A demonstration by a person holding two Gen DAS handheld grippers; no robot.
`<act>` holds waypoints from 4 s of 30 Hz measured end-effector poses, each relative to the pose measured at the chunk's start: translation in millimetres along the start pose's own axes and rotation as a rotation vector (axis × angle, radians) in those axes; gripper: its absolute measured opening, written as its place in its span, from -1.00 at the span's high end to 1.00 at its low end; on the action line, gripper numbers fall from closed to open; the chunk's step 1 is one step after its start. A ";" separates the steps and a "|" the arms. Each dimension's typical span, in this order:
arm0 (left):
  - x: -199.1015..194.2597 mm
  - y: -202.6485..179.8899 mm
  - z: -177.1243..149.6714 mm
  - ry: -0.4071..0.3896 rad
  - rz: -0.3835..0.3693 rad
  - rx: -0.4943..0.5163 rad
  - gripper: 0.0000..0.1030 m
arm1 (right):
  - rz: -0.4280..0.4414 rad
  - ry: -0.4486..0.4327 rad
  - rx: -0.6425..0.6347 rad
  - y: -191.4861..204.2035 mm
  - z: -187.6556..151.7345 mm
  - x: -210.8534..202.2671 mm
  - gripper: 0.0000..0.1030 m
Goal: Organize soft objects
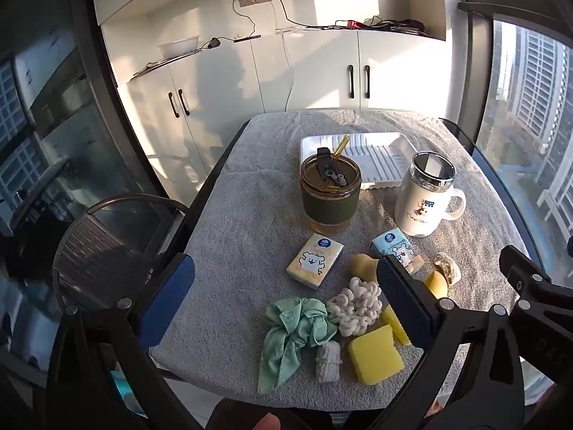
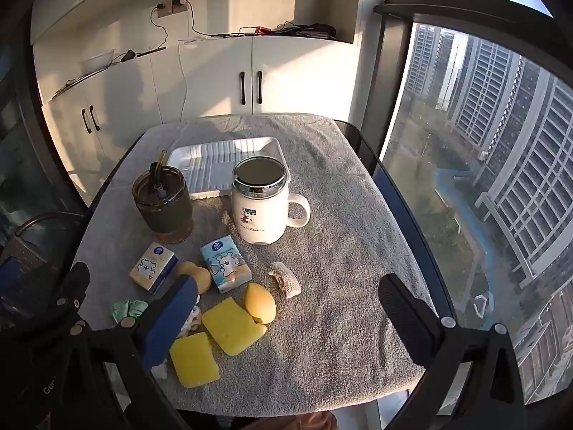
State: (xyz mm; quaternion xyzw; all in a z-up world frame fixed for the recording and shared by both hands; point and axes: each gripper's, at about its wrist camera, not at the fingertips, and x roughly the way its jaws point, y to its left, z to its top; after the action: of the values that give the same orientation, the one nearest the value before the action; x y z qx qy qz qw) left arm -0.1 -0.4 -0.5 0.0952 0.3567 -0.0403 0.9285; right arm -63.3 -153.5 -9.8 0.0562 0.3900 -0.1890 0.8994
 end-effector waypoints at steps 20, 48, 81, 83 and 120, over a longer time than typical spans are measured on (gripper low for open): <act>-3.5 7.0 4.2 -0.006 -0.039 -0.025 -0.99 | 0.010 -0.041 0.001 0.3 -0.6 -2.2 -1.00; -4.6 6.9 6.0 -0.011 -0.032 -0.020 -0.99 | -0.001 -0.051 -0.008 2.4 0.2 -3.0 -1.00; -4.1 6.2 5.9 -0.014 -0.026 -0.021 -0.99 | -0.004 -0.058 -0.004 1.5 0.3 -5.8 -1.00; -4.5 6.2 5.4 -0.012 -0.028 -0.022 -0.99 | -0.005 -0.057 -0.005 1.7 0.5 -5.6 -1.00; 40.6 14.7 -50.5 0.126 -0.095 0.020 -0.99 | 0.048 0.019 -0.073 12.6 -33.3 38.1 -1.00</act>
State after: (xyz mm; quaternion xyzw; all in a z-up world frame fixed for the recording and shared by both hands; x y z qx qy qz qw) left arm -1.0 24.1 -62.3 0.0899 0.4182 -0.0820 0.9002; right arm -57.3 -144.9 -60.9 0.0345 0.4039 -0.1525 0.9013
